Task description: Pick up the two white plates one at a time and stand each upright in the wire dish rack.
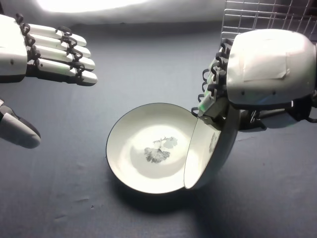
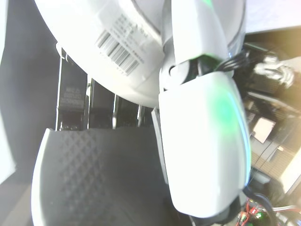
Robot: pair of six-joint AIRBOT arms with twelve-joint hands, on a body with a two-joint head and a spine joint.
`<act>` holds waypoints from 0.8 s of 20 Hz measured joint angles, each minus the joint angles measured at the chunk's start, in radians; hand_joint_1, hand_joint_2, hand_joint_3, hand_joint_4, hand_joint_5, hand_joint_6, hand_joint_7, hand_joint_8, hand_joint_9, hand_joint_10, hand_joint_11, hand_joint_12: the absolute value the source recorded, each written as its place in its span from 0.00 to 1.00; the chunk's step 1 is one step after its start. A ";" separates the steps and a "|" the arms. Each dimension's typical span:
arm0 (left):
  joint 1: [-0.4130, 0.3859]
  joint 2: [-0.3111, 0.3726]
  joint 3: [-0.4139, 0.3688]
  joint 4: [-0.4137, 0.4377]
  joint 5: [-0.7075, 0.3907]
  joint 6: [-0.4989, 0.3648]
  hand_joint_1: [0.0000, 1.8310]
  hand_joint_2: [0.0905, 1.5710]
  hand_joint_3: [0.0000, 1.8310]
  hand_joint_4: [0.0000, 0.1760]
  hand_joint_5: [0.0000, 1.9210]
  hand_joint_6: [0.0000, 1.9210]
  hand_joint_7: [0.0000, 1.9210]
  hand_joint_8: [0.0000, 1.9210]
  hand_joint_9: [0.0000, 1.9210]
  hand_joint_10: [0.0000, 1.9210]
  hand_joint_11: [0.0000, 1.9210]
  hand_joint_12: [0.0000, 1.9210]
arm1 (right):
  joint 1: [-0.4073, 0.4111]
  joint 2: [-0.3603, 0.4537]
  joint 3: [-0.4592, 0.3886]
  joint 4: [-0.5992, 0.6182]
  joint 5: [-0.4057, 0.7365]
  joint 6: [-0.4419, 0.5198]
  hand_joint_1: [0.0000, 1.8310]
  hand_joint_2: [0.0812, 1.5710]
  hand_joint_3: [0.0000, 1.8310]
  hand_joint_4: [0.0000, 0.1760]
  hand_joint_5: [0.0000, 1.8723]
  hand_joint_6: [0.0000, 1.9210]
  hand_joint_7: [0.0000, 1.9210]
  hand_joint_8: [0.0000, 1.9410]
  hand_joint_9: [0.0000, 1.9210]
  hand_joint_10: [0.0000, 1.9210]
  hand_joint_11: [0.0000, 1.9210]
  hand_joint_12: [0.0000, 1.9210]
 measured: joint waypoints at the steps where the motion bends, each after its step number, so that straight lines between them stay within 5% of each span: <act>1: 0.000 0.000 0.000 0.013 0.008 0.002 0.00 0.62 0.00 0.00 0.09 0.00 0.07 0.00 0.04 0.00 0.03 0.02 | 0.005 0.008 -0.011 0.024 -0.005 0.000 0.76 0.65 0.00 0.00 0.52 0.47 0.59 0.34 0.59 0.47 0.52 0.42; 7: 0.001 -0.017 0.003 0.011 -0.021 0.036 0.00 0.62 0.00 0.00 0.08 0.00 0.06 0.00 0.04 0.00 0.02 0.02 | 0.043 0.059 -0.040 0.161 -0.027 0.000 0.76 0.65 0.00 0.00 0.52 0.47 0.59 0.35 0.59 0.45 0.53 0.40; 9: 0.002 -0.035 0.013 0.011 -0.023 0.037 0.00 0.62 0.00 0.00 0.09 0.01 0.08 0.01 0.05 0.01 0.02 0.02 | 0.050 0.067 -0.047 0.185 -0.029 0.000 0.69 0.65 0.00 0.00 0.56 0.44 0.64 0.32 0.65 0.14 0.54 0.39; 12: 0.023 -0.062 0.013 0.005 -0.022 0.036 0.00 0.63 0.00 0.00 0.08 0.00 0.06 0.00 0.04 0.00 0.02 0.03 | 0.068 0.075 -0.047 0.241 -0.034 0.003 0.68 0.66 0.00 0.00 0.54 0.47 0.63 0.32 0.68 0.04 0.53 0.39; 13: 0.028 -0.073 0.011 0.024 -0.022 0.024 0.00 0.63 0.00 0.00 0.08 0.00 0.06 0.00 0.04 0.00 0.02 0.03 | 0.074 0.078 -0.048 0.300 -0.035 0.005 0.69 0.66 0.00 0.00 0.54 0.48 0.63 0.32 0.68 0.04 0.53 0.39; 14: 0.030 -0.079 0.011 0.037 -0.023 0.008 0.00 0.63 0.00 0.00 0.07 0.00 0.06 0.00 0.03 0.00 0.02 0.03 | 0.081 0.080 -0.048 0.326 -0.040 0.006 0.75 0.64 0.01 0.00 0.53 0.46 0.62 0.30 0.62 0.35 0.53 0.38; 16: 0.029 -0.099 0.014 0.083 -0.023 -0.049 0.00 0.62 0.00 0.00 0.06 0.00 0.04 0.00 0.02 0.00 0.01 0.03 | 0.087 0.081 -0.048 0.415 -0.053 0.007 0.76 0.65 0.00 0.00 0.52 0.48 0.61 0.32 0.59 0.43 0.54 0.38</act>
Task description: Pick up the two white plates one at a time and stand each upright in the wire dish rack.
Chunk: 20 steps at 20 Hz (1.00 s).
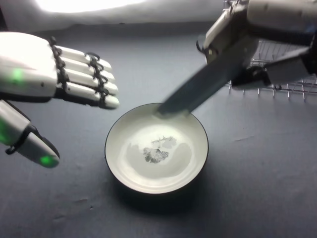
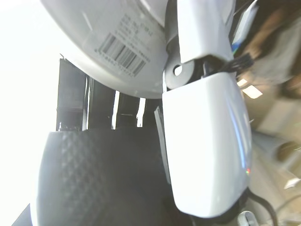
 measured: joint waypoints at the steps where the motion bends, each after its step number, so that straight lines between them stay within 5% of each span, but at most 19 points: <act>1: 0.004 -0.014 0.005 0.008 -0.001 -0.040 0.00 0.62 0.00 0.00 0.06 0.00 0.03 0.00 0.02 0.00 0.00 0.02 | 0.006 0.000 0.000 0.045 -0.018 0.000 0.75 0.65 0.00 0.00 0.53 0.47 0.61 0.31 0.60 0.40 0.54 0.37; 4: 0.013 -0.026 0.002 -0.003 0.006 -0.057 0.00 0.62 0.00 0.00 0.07 0.00 0.05 0.01 0.02 0.00 0.01 0.03 | 0.032 0.000 0.000 0.192 -0.072 0.001 0.76 0.65 0.00 0.00 0.52 0.48 0.59 0.33 0.57 0.48 0.53 0.38; 6: 0.024 -0.028 0.002 0.000 0.008 -0.058 0.00 0.61 0.00 0.00 0.07 0.00 0.04 0.00 0.02 0.00 0.00 0.03 | 0.048 0.003 0.000 0.259 -0.097 0.000 0.69 0.66 0.00 0.00 0.55 0.47 0.63 0.32 0.64 0.14 0.54 0.38; 10: 0.063 -0.048 0.002 0.006 0.008 -0.057 0.00 0.62 0.00 0.00 0.06 0.00 0.04 0.00 0.02 0.00 0.00 0.03 | 0.062 0.008 0.000 0.381 -0.144 0.000 0.69 0.65 0.00 0.00 0.55 0.45 0.65 0.31 0.70 0.03 0.55 0.37; 11: 0.070 -0.056 0.002 -0.001 0.008 -0.052 0.00 0.62 0.00 0.00 0.06 0.00 0.04 0.00 0.02 0.00 0.00 0.03 | 0.068 0.013 0.000 0.417 -0.157 0.000 0.76 0.65 0.00 0.00 0.51 0.46 0.61 0.33 0.60 0.43 0.56 0.36; 16: 0.081 -0.072 -0.003 0.003 0.023 -0.004 0.00 0.62 0.00 0.00 0.06 0.00 0.04 0.00 0.02 0.00 0.00 0.03 | 0.084 0.027 0.015 0.528 -0.172 -0.001 0.76 0.66 0.00 0.00 0.47 0.53 0.55 0.42 0.60 0.42 0.56 0.35; 20: 0.081 -0.101 -0.003 -0.002 0.055 -0.001 0.00 0.62 0.00 0.00 0.04 0.00 0.03 0.00 0.01 0.00 0.00 0.01 | 0.105 0.026 0.050 0.578 -0.185 -0.002 0.76 0.65 0.00 0.00 0.52 0.47 0.58 0.35 0.62 0.41 0.55 0.38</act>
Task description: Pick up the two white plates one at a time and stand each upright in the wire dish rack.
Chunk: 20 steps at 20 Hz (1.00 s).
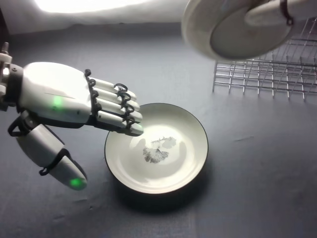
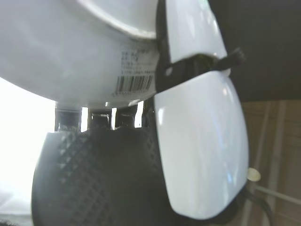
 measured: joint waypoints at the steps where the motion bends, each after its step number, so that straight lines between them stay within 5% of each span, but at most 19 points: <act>1: 0.003 -0.007 0.000 -0.001 0.007 0.001 0.00 0.63 0.00 0.00 0.05 0.00 0.03 0.00 0.01 0.00 0.00 0.01 | 0.000 0.000 0.014 0.030 0.000 0.000 0.76 0.66 0.00 0.00 0.50 0.49 0.56 0.39 0.60 0.44 0.54 0.38; 20: 0.074 -0.051 0.047 -0.010 0.058 0.000 0.00 0.63 0.00 0.00 0.06 0.00 0.05 0.00 0.02 0.00 0.01 0.03 | -0.001 -0.010 0.206 0.101 -0.032 -0.003 0.76 0.66 0.00 0.00 0.49 0.51 0.56 0.40 0.60 0.45 0.54 0.38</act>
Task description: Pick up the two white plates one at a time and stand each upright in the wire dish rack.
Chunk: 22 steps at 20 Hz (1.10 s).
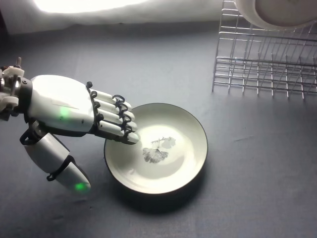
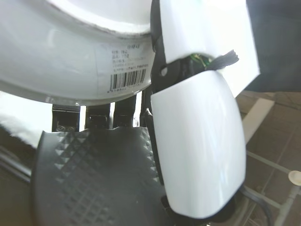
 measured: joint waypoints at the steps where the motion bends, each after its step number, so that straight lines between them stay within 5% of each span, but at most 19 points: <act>1: 0.002 -0.001 0.006 0.001 -0.002 0.000 0.00 0.62 0.00 0.00 0.07 0.00 0.05 0.00 0.03 0.00 0.01 0.03 | -0.007 0.000 0.004 0.000 0.002 0.000 0.76 0.66 0.00 0.00 0.48 0.52 0.55 0.41 0.59 0.46 0.54 0.38; 11: 0.006 -0.001 0.012 -0.002 -0.021 -0.001 0.00 0.63 0.00 0.00 0.08 0.00 0.06 0.00 0.03 0.00 0.01 0.03 | -0.200 -0.014 0.037 0.004 0.074 -0.002 0.76 0.66 0.00 0.00 0.50 0.51 0.55 0.40 0.60 0.44 0.55 0.36; 22: 0.029 -0.002 0.018 -0.021 -0.025 0.002 0.00 0.63 0.00 0.00 0.08 0.00 0.06 0.00 0.04 0.00 0.01 0.04 | -0.295 -0.089 0.123 -0.037 0.126 0.000 0.76 0.66 0.00 0.00 0.48 0.51 0.56 0.40 0.58 0.47 0.53 0.37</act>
